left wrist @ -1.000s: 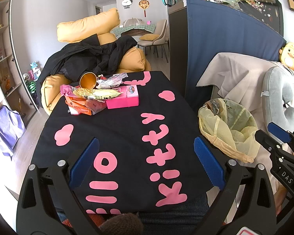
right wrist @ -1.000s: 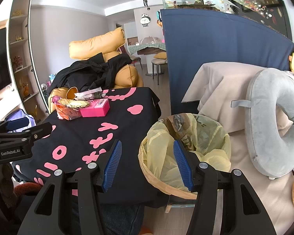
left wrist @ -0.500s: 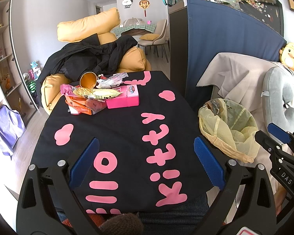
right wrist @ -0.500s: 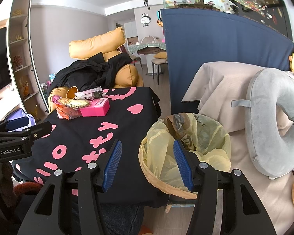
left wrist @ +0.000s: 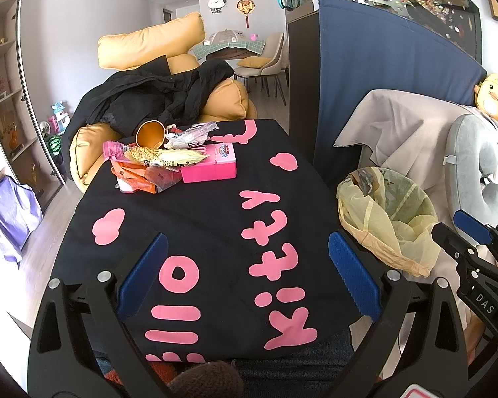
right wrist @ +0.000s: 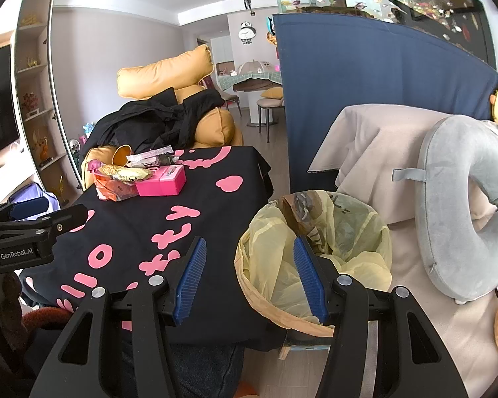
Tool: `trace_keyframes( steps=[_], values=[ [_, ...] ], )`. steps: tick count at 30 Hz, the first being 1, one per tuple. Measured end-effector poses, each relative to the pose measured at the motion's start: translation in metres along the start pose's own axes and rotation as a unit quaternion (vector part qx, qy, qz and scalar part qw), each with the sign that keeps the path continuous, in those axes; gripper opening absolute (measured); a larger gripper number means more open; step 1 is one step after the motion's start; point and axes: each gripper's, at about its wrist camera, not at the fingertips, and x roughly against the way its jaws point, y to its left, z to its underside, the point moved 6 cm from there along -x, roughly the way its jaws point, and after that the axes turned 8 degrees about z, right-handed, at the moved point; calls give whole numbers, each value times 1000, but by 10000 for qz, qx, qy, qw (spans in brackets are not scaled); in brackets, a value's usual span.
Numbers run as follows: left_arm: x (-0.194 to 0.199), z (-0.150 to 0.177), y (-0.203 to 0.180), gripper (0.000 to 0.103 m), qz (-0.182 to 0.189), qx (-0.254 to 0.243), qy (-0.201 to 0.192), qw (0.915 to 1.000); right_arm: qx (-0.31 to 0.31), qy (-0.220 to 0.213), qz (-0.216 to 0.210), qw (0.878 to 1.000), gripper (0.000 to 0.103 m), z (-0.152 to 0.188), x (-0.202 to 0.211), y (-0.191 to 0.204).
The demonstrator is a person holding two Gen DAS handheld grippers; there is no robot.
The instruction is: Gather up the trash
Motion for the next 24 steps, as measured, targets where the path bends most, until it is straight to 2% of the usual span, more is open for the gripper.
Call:
trace_keyframes(
  steps=[7, 13, 17, 20, 24],
  values=[
    [-5, 4, 2, 93, 70, 69, 107, 9999, -8, 20, 18, 10000, 52, 1, -3, -2],
    [-31, 4, 25, 93, 522, 507, 391, 9966, 140, -131, 255, 9995, 52, -10, -16, -4],
    [-57, 7, 60, 93, 837, 726, 637, 9918, 270, 162, -118, 9994, 52, -14, -43, 17],
    [-67, 6, 99, 93, 823, 1040, 470, 9901, 641, 335, -282, 9970, 52, -19, -68, 49],
    [-75, 0, 160, 93, 200, 1165, -35, 9930, 1057, 578, -550, 9912, 52, -27, -101, 93]
  ],
)
